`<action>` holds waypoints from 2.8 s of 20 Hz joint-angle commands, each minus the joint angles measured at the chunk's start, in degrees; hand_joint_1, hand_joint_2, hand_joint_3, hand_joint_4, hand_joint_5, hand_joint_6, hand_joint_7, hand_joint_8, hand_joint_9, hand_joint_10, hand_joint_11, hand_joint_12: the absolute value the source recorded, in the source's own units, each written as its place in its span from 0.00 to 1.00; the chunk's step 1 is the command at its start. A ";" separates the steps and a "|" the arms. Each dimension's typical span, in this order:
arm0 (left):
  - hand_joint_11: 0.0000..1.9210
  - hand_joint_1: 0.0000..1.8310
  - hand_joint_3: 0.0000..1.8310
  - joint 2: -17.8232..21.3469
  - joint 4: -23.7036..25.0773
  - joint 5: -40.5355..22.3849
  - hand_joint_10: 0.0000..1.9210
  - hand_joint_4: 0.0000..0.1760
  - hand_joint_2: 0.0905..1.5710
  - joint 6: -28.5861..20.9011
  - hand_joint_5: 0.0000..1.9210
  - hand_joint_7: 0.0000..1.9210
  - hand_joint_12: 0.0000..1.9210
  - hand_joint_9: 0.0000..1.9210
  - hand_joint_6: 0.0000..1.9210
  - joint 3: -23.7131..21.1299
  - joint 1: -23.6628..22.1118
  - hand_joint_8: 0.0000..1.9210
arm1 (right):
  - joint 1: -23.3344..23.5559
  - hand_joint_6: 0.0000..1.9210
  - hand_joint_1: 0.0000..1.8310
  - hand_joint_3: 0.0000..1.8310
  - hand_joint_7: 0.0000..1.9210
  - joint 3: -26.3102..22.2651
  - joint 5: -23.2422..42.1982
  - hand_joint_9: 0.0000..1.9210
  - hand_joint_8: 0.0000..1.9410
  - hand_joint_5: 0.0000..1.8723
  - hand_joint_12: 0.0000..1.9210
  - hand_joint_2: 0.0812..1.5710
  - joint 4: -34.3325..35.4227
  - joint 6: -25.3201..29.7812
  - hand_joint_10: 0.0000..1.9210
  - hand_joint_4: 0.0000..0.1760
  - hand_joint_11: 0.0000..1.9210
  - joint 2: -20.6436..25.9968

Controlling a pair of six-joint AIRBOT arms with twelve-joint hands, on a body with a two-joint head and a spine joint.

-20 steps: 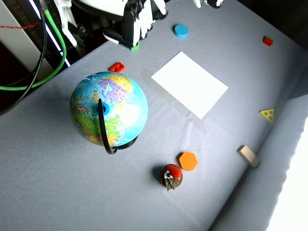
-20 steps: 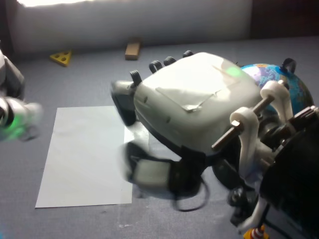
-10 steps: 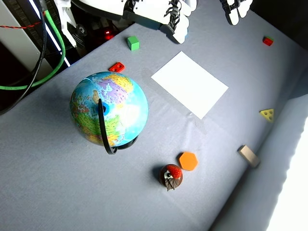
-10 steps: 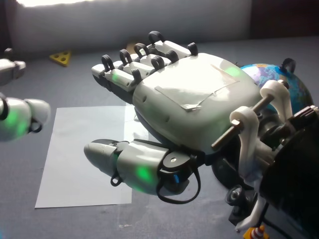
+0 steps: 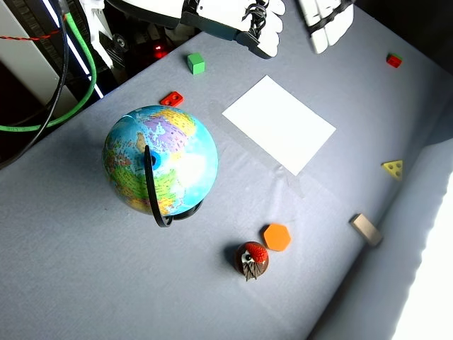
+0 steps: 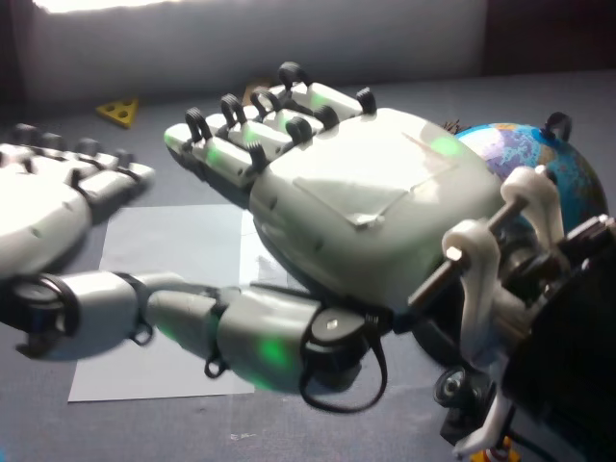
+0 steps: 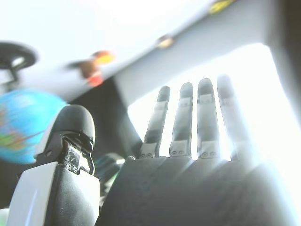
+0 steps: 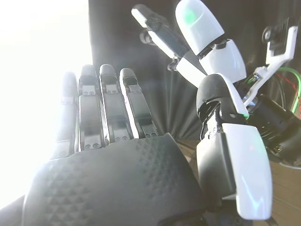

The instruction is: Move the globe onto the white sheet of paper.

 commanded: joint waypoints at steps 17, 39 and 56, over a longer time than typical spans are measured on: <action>0.00 0.00 0.00 -10.07 28.92 -12.07 0.00 0.12 0.77 -36.00 0.02 0.02 0.15 0.04 0.00 1.76 20.60 0.00 | -2.63 0.00 0.00 0.00 0.08 -6.83 0.68 0.10 0.00 0.07 0.12 0.75 -23.01 12.90 0.00 0.00 0.00 14.82; 0.00 0.00 0.00 -20.77 46.43 -31.68 0.00 0.11 0.77 -55.87 0.02 0.02 0.13 0.03 0.00 7.07 42.53 0.00 | -3.86 0.00 0.00 0.00 0.08 6.86 24.40 0.11 0.00 0.07 0.15 0.75 -64.63 65.15 0.00 0.00 0.00 35.85; 0.00 0.00 0.00 -22.80 49.17 -29.58 0.00 0.11 0.77 -59.46 0.01 0.01 0.04 0.01 0.00 12.84 45.13 0.00 | -22.36 0.00 0.00 0.00 0.06 11.53 6.69 0.09 0.00 0.05 0.05 0.72 -64.63 78.24 0.00 0.00 0.00 40.59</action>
